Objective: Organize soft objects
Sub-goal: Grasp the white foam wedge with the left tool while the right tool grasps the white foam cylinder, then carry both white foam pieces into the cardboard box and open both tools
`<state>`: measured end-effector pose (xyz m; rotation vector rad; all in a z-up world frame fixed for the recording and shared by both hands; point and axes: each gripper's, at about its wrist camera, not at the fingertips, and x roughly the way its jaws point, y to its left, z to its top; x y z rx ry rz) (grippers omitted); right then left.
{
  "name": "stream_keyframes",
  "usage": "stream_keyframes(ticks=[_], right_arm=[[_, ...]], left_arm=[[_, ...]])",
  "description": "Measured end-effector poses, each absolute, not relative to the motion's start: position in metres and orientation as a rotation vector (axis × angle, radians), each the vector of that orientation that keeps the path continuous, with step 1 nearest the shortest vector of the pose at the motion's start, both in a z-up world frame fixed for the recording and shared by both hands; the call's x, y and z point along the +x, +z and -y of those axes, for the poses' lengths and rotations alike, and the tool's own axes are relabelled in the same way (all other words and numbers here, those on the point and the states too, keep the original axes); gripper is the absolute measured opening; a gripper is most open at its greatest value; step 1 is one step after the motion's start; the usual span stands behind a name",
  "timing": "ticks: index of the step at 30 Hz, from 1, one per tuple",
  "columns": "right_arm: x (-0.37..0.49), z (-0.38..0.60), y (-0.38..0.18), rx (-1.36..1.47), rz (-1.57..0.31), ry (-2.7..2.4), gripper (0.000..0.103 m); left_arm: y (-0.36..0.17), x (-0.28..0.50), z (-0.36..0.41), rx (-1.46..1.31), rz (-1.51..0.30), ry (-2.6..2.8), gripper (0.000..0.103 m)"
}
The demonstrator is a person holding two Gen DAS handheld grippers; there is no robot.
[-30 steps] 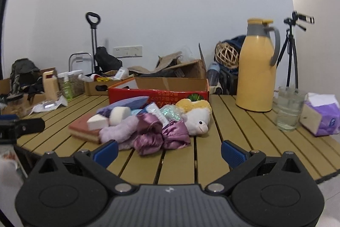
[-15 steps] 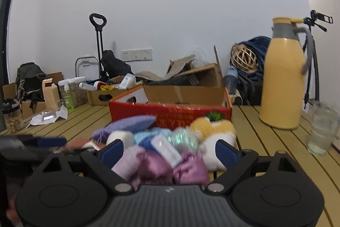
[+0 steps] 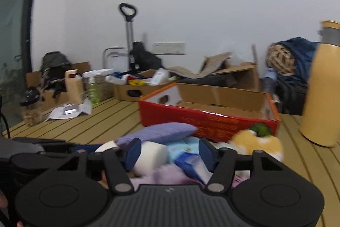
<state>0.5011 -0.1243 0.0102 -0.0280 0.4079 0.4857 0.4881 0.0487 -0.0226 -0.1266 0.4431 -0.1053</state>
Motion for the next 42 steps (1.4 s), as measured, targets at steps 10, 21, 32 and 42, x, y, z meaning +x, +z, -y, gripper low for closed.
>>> stream_keyframes(ticks=[10, 21, 32, 42], right_arm=[[0.539, 0.055, -0.012, -0.153, -0.572, 0.513, 0.039], [0.532, 0.067, 0.013, -0.139, -0.489, 0.496, 0.029], [0.604, 0.121, 0.068, -0.066, -0.418, 0.501, 0.029], [0.803, 0.149, 0.033, 0.006, -0.571, 0.37, 0.029]], left_arm=[[-0.017, 0.489, -0.096, -0.138, -0.426, 0.055, 0.036], [0.0, 0.495, -0.095, -0.14, -0.38, 0.02, 0.036], [0.058, 0.596, -0.068, -0.048, -0.31, -0.112, 0.036], [0.039, 0.801, -0.055, -0.029, -0.554, -0.115, 0.038]])
